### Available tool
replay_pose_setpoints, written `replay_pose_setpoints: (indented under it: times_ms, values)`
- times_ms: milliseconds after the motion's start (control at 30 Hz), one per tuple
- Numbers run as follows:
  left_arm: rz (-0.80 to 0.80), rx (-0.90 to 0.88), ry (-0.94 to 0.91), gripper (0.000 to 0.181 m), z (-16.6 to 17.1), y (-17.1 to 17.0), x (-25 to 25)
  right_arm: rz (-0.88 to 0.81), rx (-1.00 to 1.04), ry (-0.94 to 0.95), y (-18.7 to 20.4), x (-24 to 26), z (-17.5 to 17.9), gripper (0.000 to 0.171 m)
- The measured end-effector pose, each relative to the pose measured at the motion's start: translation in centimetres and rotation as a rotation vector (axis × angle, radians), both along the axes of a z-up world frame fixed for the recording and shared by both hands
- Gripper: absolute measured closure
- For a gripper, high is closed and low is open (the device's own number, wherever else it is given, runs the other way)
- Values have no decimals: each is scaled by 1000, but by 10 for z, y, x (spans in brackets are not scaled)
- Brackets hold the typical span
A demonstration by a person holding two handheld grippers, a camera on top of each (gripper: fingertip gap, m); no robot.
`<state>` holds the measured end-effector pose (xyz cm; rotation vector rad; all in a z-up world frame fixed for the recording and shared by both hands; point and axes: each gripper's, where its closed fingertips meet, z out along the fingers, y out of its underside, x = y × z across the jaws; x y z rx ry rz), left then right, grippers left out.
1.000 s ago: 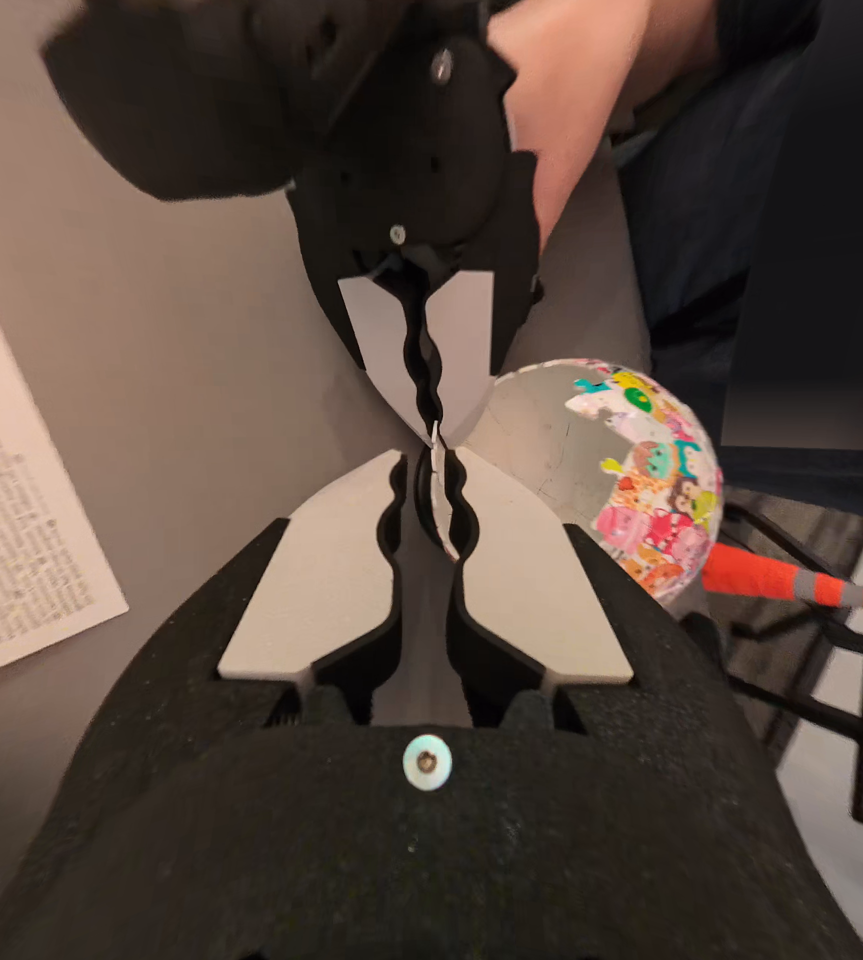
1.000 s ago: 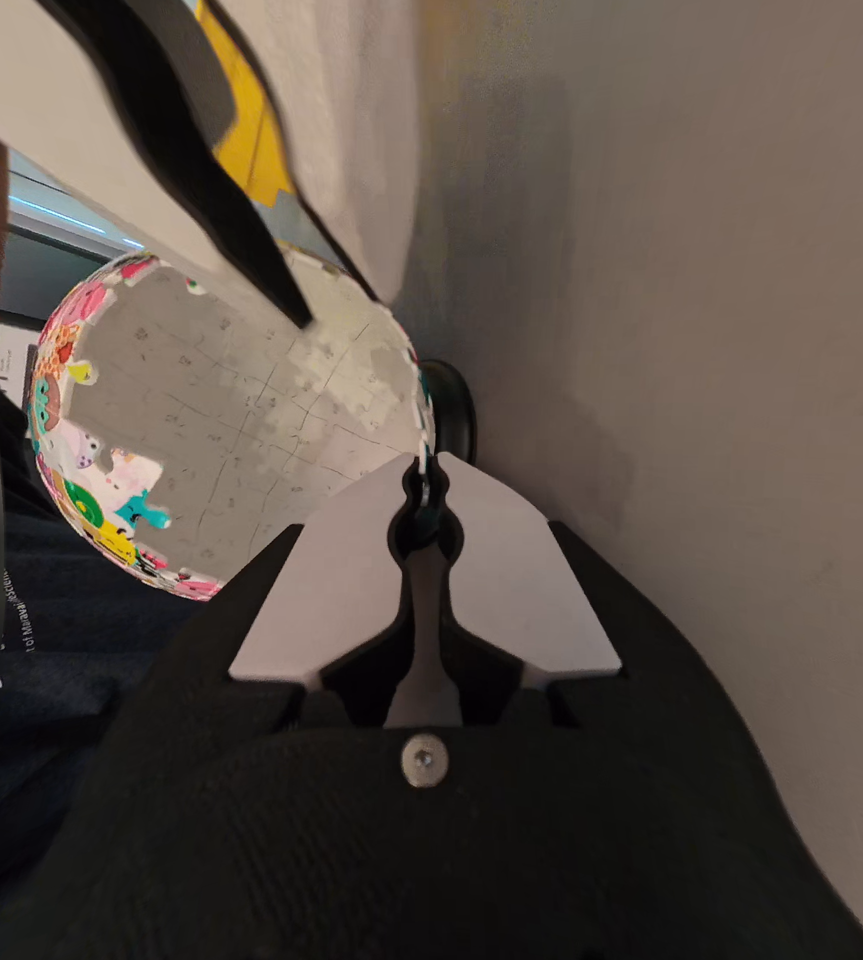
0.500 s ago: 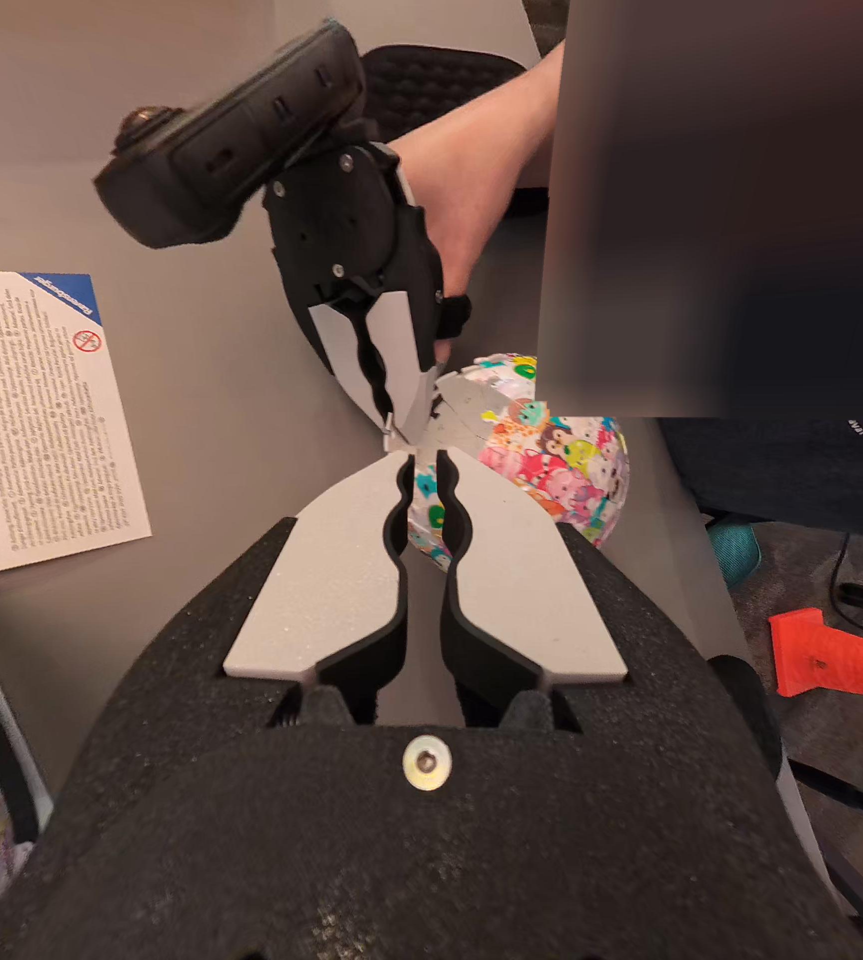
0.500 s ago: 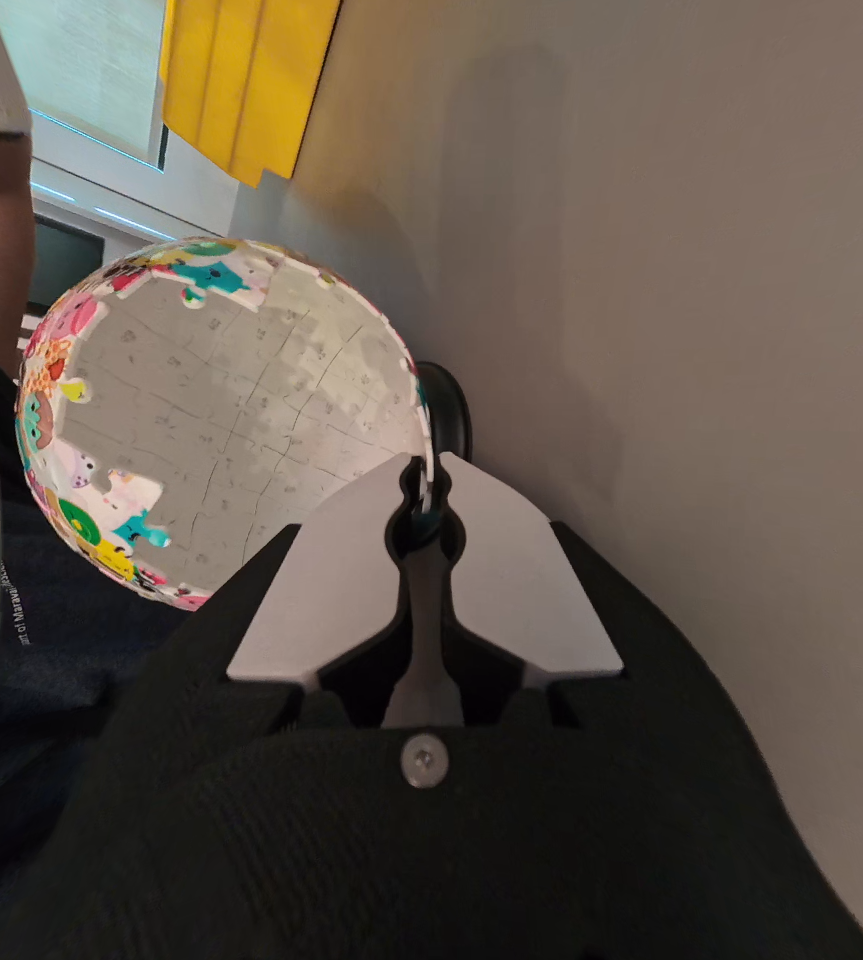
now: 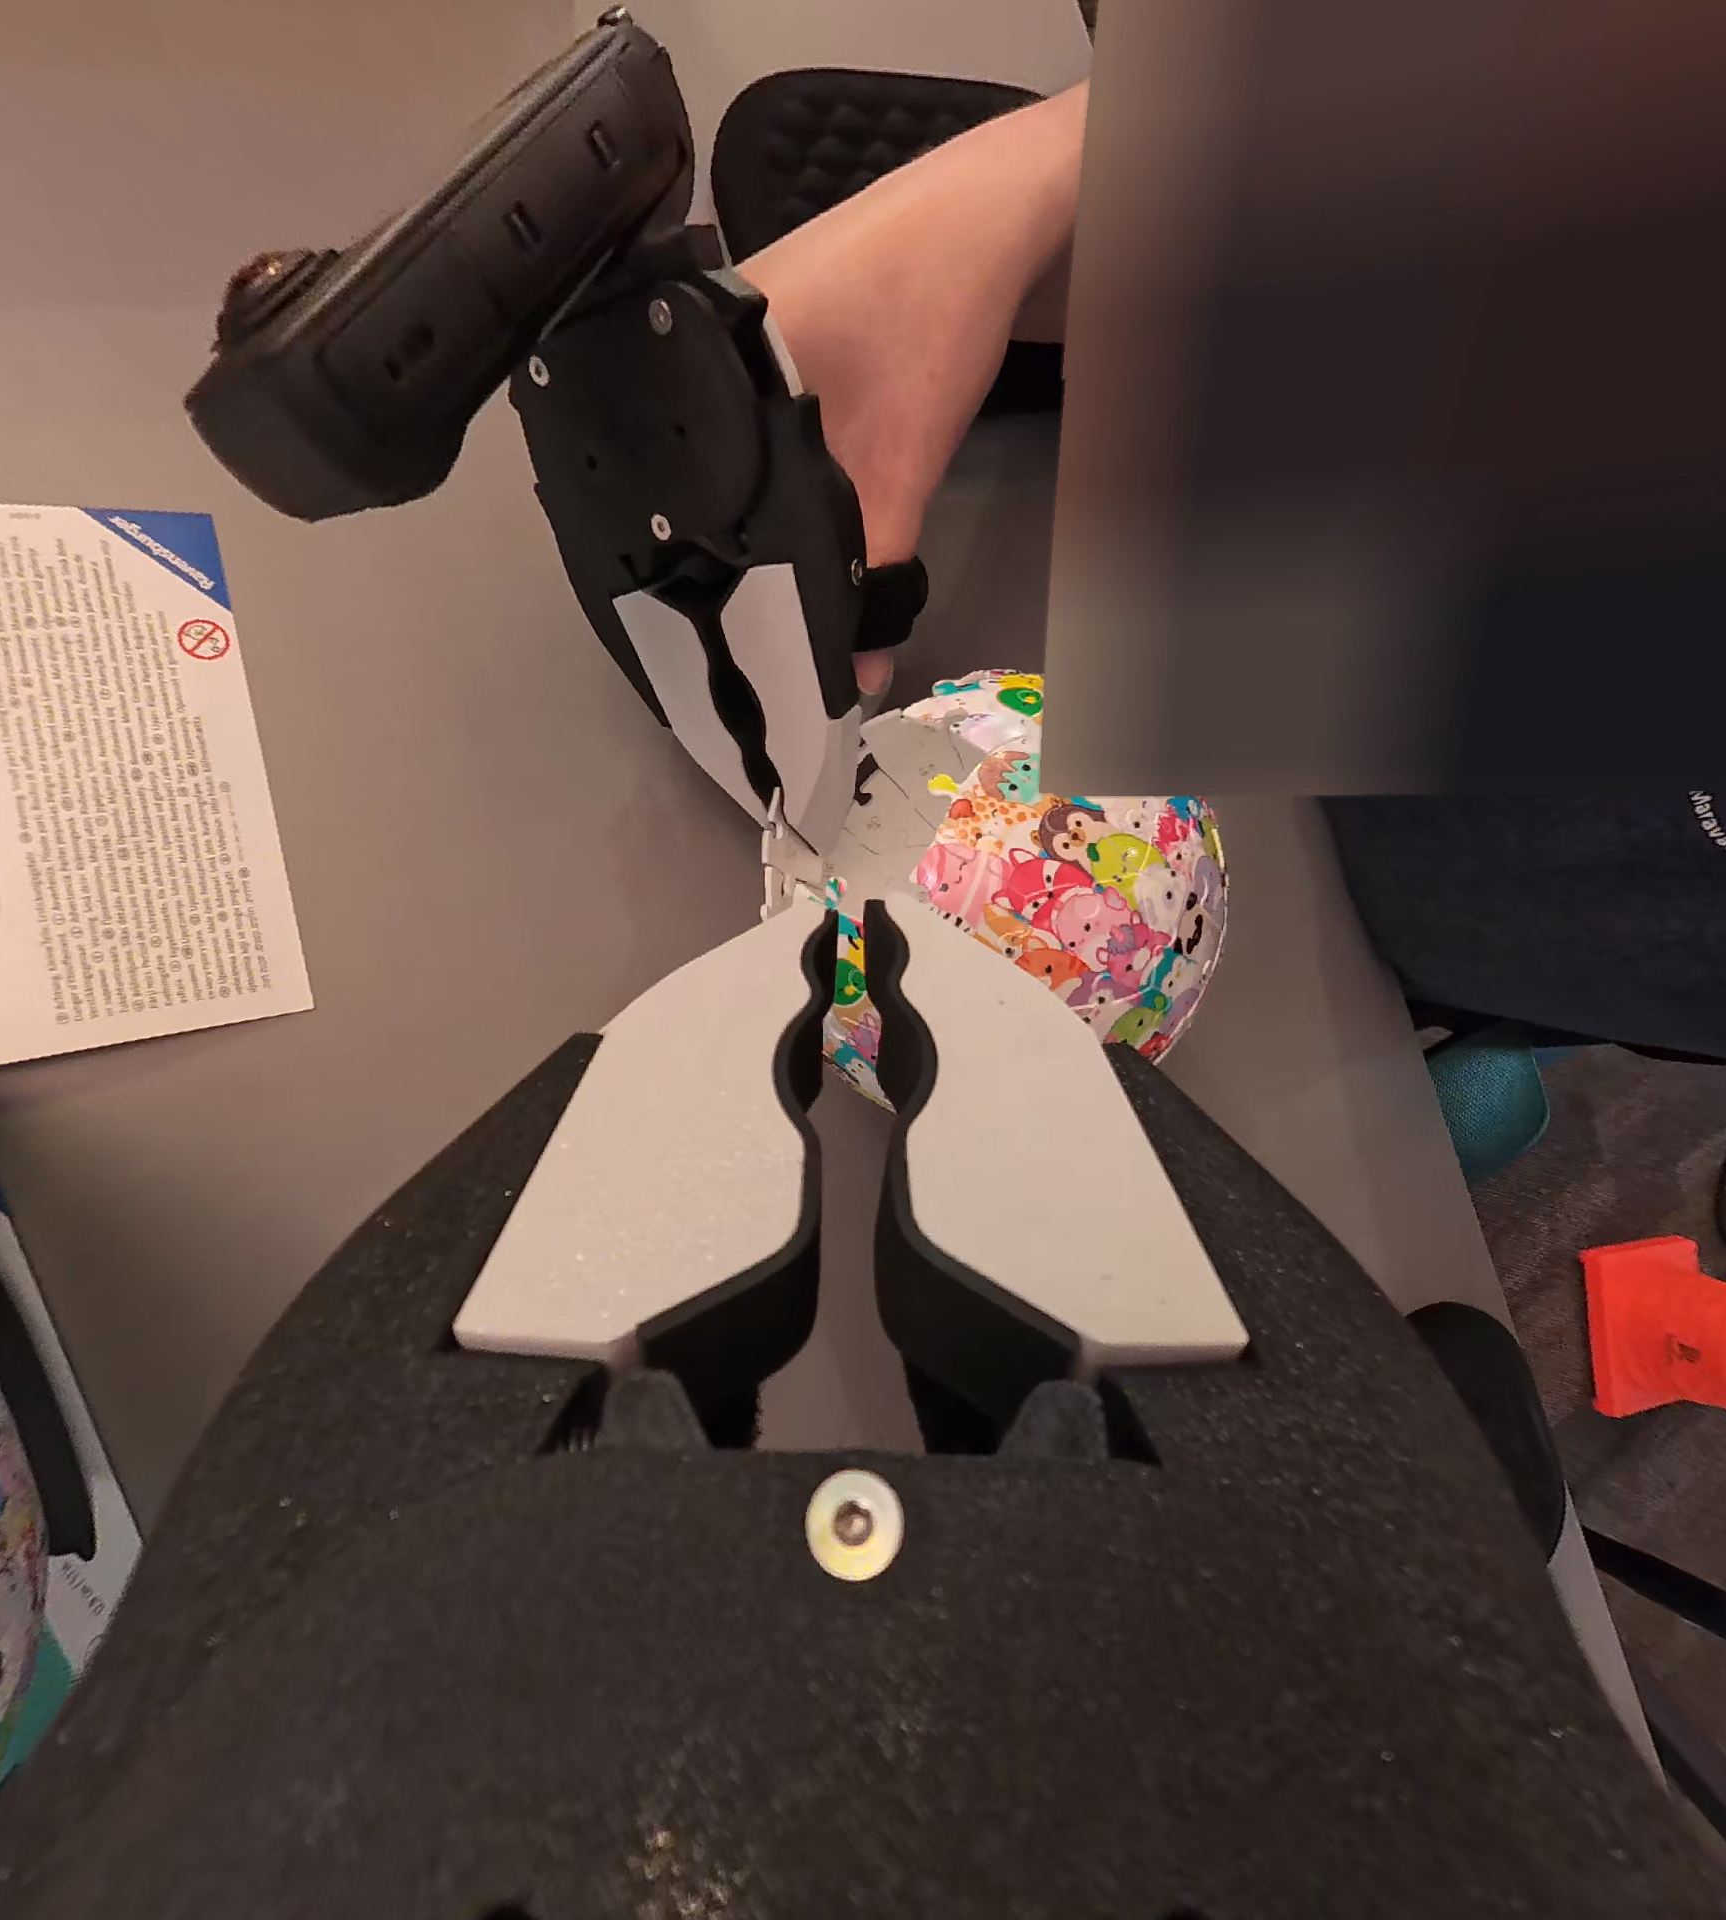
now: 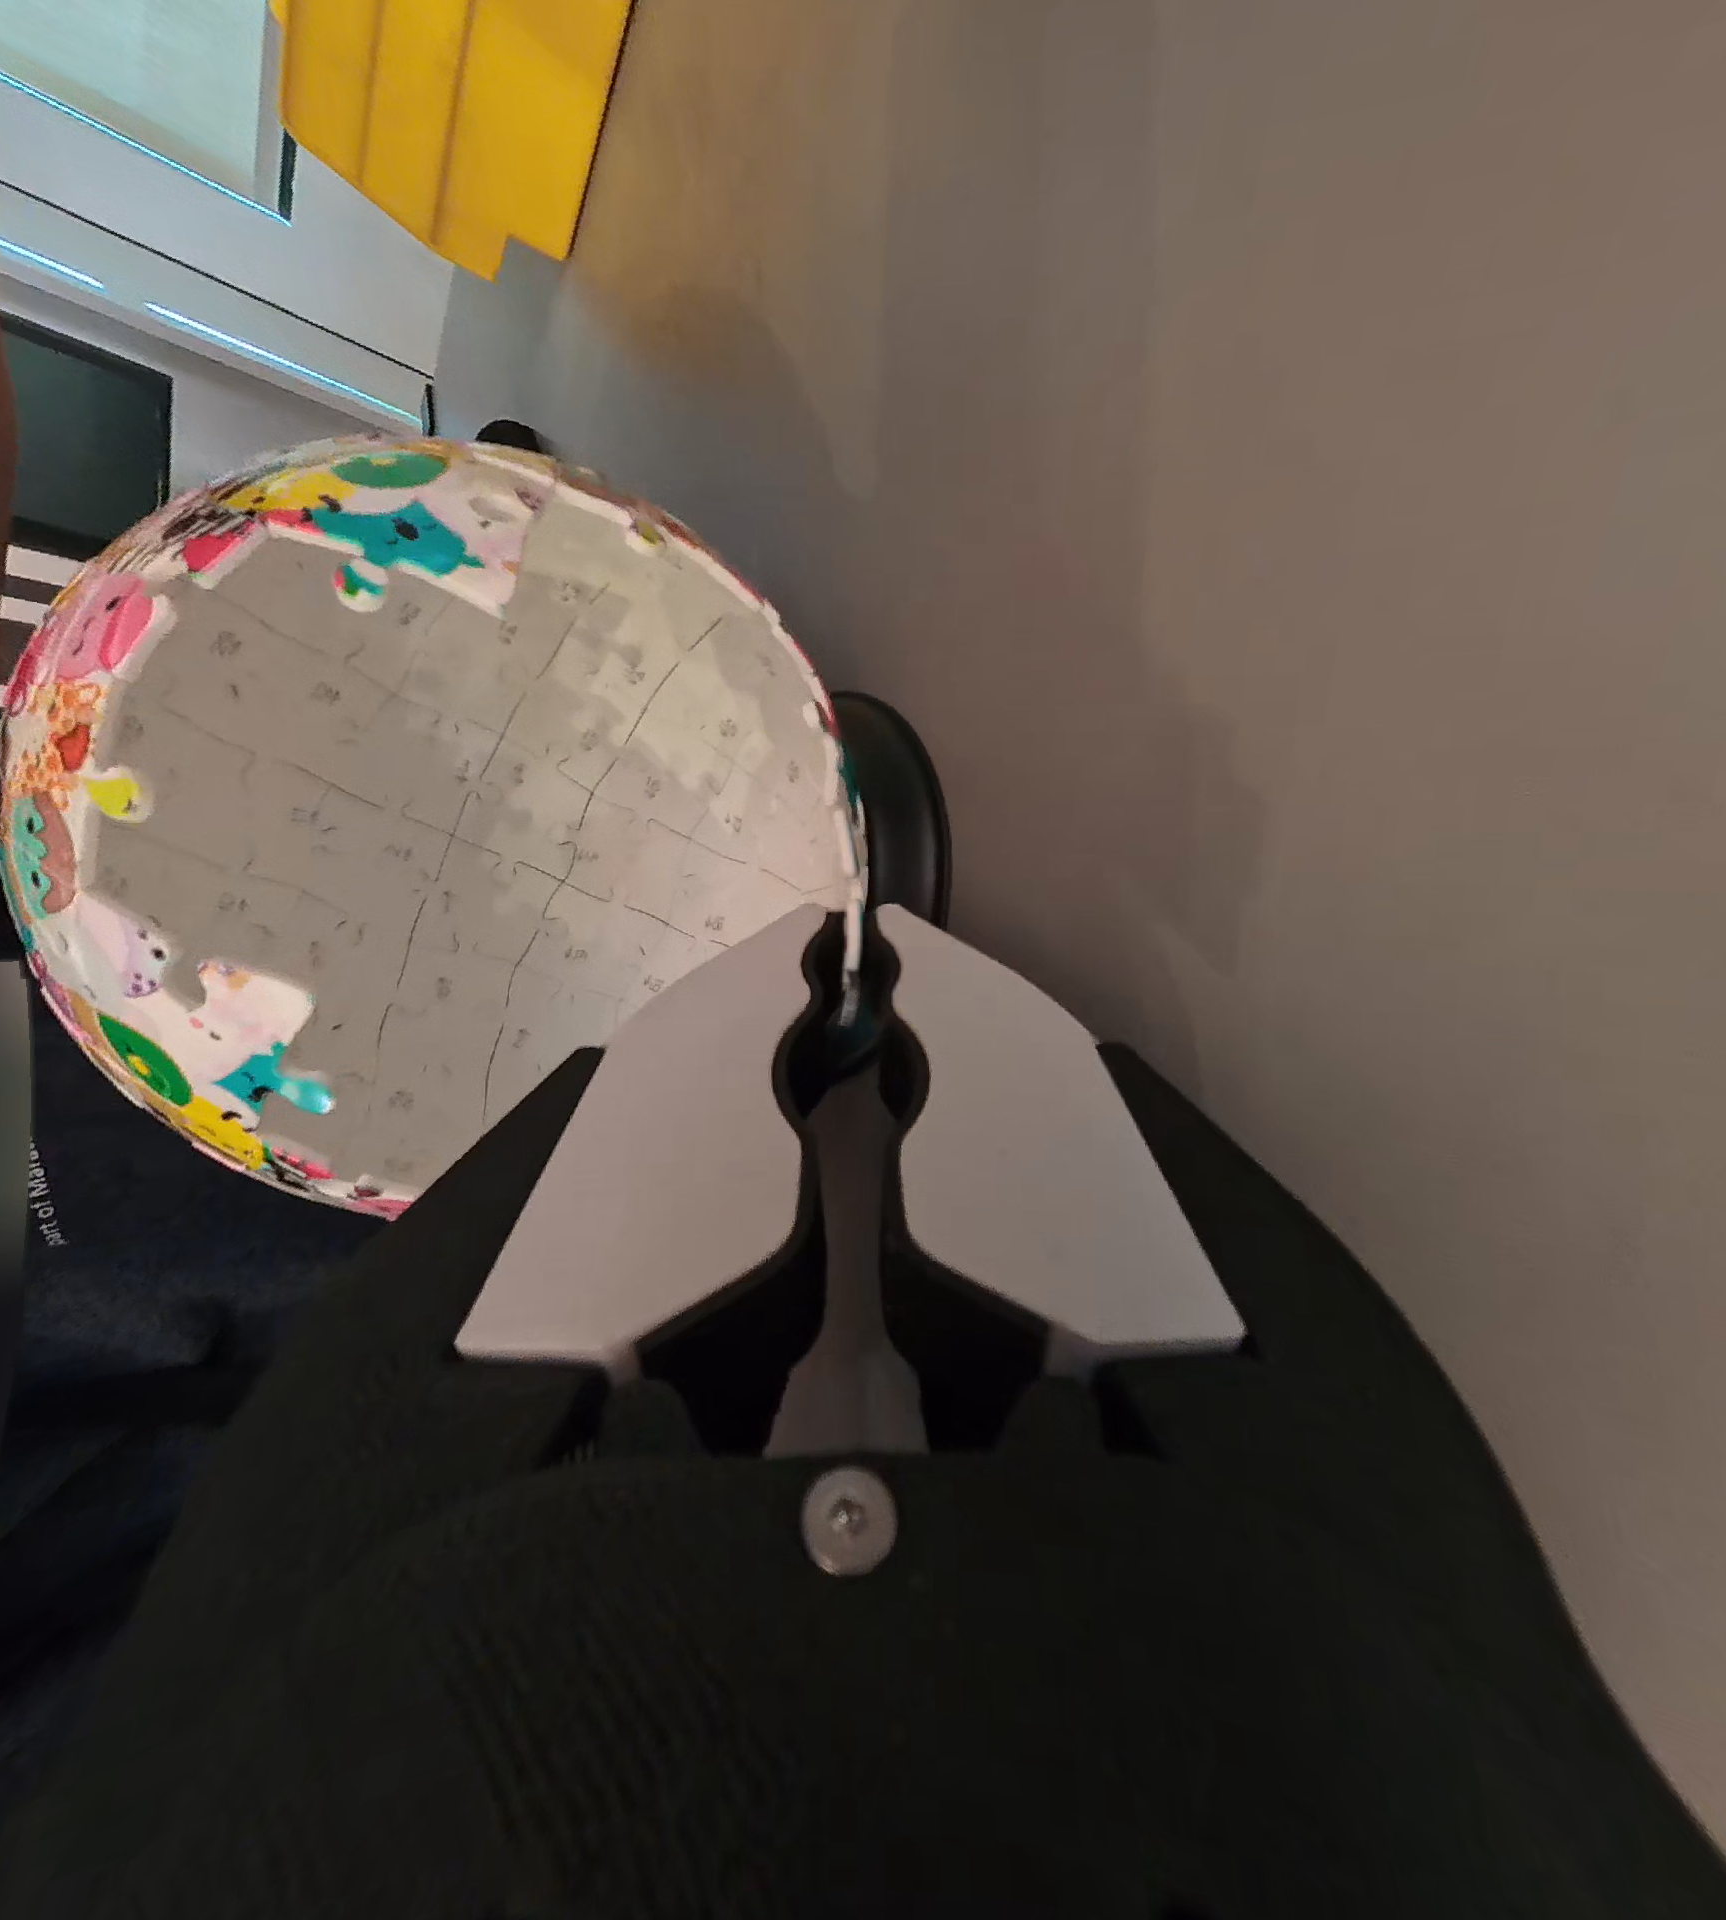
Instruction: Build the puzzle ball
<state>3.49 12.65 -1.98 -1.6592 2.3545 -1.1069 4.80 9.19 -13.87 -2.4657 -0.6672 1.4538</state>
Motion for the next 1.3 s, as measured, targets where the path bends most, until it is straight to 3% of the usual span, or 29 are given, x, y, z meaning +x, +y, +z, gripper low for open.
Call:
replay_pose_setpoints:
  times_ms: [367, 867, 1300]
  values:
    - [-1, 26, -3, 178, 1, 0, 1, 14, 51, -84, -1, 1, -1, 167]
    - [-6, 33, 10, 178, 3, -3, 0, 14, 102, -64, 5, 3, 2, 162]
    - [-5, 34, 13, 179, 4, -3, -1, 27, 121, -76, 4, 1, 3, 167]
